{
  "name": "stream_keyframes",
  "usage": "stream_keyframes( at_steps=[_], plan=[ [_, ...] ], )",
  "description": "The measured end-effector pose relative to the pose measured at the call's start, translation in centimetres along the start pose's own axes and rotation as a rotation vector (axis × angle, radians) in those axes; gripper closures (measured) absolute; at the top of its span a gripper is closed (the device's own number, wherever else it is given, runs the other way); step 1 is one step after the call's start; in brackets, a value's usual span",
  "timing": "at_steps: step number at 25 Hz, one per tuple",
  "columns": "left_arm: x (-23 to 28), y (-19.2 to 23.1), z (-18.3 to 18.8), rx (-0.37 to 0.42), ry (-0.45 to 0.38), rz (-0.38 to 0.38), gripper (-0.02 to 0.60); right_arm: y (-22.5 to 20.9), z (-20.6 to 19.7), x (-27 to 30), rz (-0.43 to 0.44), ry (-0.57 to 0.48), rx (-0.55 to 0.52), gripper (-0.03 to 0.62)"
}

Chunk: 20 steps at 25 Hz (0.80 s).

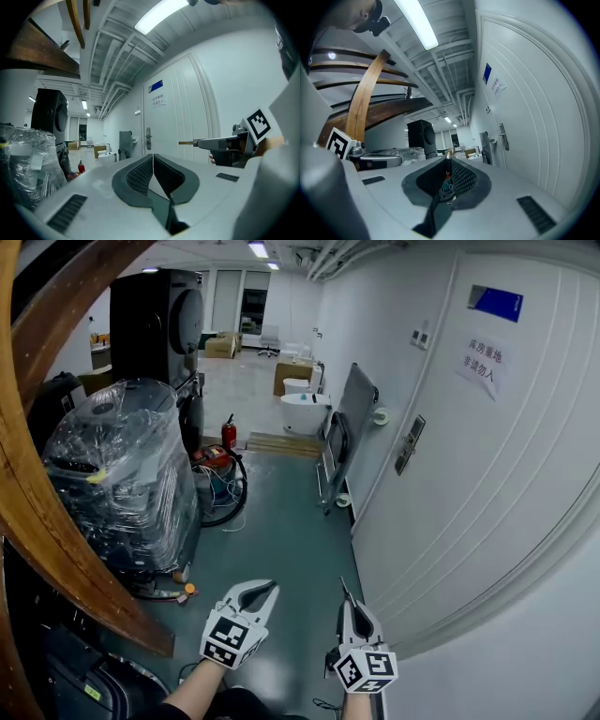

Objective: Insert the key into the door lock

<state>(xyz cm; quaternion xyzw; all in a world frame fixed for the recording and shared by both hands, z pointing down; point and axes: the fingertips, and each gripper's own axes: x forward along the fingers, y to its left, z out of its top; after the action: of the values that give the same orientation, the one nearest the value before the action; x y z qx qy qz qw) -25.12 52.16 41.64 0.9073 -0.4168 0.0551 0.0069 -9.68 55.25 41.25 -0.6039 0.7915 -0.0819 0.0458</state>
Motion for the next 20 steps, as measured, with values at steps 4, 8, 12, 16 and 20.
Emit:
stream_keyframes(
  at_steps=[4, 8, 12, 16, 20],
  plan=[
    [0.3, 2.2, -0.5, 0.017, 0.017, -0.034, 0.565, 1.5, 0.2, 1.9, -0.009, -0.017, 0.014, 0.514],
    [0.9, 3.9, -1.4, 0.014, 0.035, -0.051, 0.565, 2.2, -0.7, 3.7, -0.029, -0.002, 0.002, 0.514],
    [1.8, 5.5, -1.9, 0.010, 0.044, -0.057, 0.565, 2.1, -1.3, 5.3, -0.035, 0.004, 0.002, 0.514],
    [3.5, 6.8, -2.2, 0.003, 0.045, -0.059, 0.565, 1.0, -1.7, 7.1, -0.047, 0.009, 0.012, 0.514],
    [6.3, 7.7, -2.6, 0.014, 0.054, -0.068, 0.565, -0.7, -1.8, 9.7, -0.045, 0.001, 0.017, 0.514]
  ],
)
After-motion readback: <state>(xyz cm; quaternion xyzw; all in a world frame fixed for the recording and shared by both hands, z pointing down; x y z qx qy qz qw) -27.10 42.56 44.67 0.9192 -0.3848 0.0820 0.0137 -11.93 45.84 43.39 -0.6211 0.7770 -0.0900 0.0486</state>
